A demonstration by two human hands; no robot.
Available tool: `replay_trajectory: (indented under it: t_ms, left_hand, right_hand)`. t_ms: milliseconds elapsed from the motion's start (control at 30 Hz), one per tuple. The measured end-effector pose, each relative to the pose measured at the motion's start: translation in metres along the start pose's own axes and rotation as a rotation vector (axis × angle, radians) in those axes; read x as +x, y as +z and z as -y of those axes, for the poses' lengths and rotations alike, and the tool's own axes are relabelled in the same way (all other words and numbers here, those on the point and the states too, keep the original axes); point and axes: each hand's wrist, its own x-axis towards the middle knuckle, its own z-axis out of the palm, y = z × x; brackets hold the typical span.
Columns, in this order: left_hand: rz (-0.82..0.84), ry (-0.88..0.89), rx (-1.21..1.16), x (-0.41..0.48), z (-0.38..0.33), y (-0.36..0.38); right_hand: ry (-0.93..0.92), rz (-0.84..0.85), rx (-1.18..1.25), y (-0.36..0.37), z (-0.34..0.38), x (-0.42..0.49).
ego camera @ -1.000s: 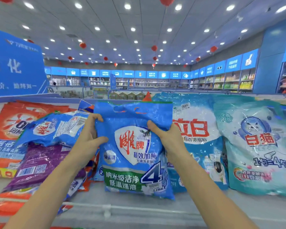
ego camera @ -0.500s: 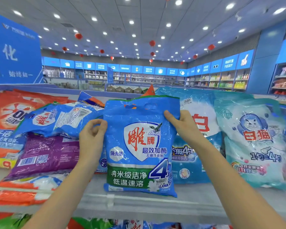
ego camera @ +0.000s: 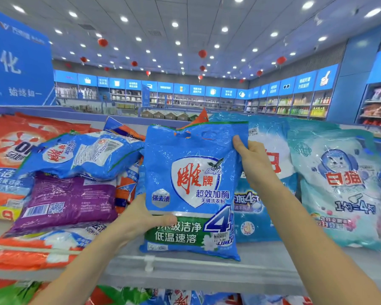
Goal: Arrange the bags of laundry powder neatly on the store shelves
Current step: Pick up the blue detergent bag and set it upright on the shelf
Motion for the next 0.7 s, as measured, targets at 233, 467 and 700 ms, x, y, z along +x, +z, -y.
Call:
replay_trajectory:
  t_ms: [233, 467, 700]
  left_hand:
    - [0.096, -0.053, -0.115, -0.005, -0.021, 0.009]
    - [-0.04, 0.131, -0.088, 0.002, -0.066, 0.05]
    - [-0.098, 0.187, -0.283, 0.009, -0.096, 0.168]
  right_hand:
    - [-0.039, -0.035, 0.027, -0.008, 0.009, -0.002]
    - [-0.264, -0.313, 0.004, -0.072, 0.032, -0.018]
    - [-0.174, -0.502, -0.011, -0.19, 0.06, -0.069]
